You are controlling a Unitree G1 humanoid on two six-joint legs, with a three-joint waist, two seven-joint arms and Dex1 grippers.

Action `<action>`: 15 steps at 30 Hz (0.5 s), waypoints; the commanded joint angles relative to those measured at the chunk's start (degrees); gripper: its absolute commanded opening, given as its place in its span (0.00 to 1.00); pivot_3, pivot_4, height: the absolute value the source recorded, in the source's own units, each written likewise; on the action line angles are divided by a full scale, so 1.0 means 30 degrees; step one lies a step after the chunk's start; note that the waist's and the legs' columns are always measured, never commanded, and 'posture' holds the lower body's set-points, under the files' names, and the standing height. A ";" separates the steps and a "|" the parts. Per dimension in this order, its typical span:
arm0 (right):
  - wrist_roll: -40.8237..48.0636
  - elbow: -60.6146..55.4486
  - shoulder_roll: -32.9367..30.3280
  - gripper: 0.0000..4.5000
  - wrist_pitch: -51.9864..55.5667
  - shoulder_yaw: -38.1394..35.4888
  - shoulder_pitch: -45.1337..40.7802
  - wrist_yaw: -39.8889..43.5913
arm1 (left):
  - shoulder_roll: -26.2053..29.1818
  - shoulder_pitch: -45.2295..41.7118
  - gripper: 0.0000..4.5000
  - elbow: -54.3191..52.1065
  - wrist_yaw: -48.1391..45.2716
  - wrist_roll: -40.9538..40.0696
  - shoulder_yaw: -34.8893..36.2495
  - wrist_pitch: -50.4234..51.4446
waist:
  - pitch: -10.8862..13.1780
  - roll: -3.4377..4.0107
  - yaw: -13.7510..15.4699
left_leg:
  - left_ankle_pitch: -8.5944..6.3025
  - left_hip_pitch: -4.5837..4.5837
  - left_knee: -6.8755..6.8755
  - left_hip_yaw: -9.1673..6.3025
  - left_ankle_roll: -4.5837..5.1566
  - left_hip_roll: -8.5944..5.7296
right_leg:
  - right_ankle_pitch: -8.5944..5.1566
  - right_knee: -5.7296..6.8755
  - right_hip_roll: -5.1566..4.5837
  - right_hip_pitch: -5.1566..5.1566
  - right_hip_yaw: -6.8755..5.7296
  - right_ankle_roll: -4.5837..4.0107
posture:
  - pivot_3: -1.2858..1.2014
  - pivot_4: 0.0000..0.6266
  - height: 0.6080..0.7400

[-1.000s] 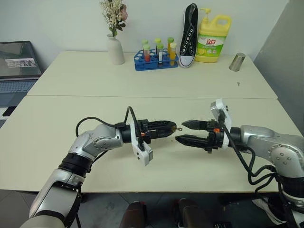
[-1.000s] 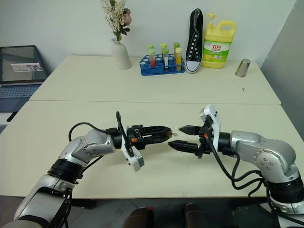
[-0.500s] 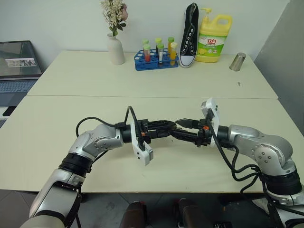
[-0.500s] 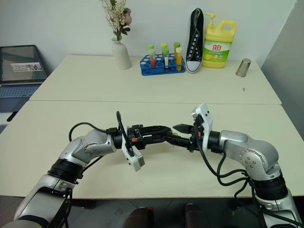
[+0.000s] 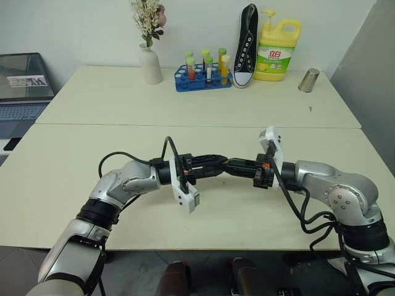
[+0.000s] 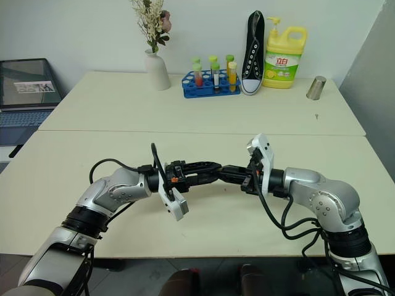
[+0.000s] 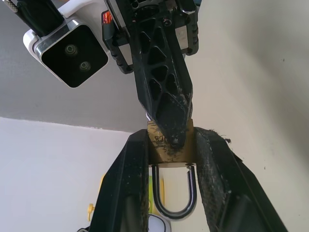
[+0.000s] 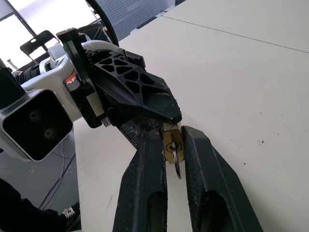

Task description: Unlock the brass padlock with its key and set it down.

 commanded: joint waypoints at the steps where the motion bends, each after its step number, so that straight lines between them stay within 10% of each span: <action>1: 0.0143 -0.0346 0.0080 0.03 -0.0132 -0.0393 -0.0410 0.0275 | 0.0274 0.0100 0.21 -0.0380 -0.0488 -0.1640 -0.0306 -0.0164 | 0.0000 0.0000 -0.0001 | 0.0000 0.0000 0.0000 0.0000 0.0000 0.0000 | 0.0000 0.0000 0.0000 0.0000 -0.0002 0.0000 | 0.52 0.24 1.00; 12: -0.0765 0.0004 -0.0283 0.03 -0.0548 -0.0484 -0.0225 0.0792 | 0.1259 0.1809 0.96 -0.2163 -0.2434 -0.5633 -0.0528 0.0334 | 0.0002 0.0002 -0.0014 | 0.0000 0.0002 -0.0001 -0.0007 0.0000 0.0007 | 0.0001 0.0001 -0.0010 -0.0001 0.0003 -0.0001 | 0.52 0.24 1.00; 15: -0.1082 0.0135 -0.0385 0.03 -0.0741 -0.0496 -0.0176 0.0968 | 0.1193 0.2176 1.00 -0.3068 -0.2606 -0.6622 -0.0173 0.1268 | 0.0002 0.0002 -0.0005 | 0.0000 0.0000 0.0003 -0.0005 0.0000 0.0002 | 0.0001 0.0000 -0.0014 0.0000 0.0005 -0.0001 | 0.52 0.24 1.00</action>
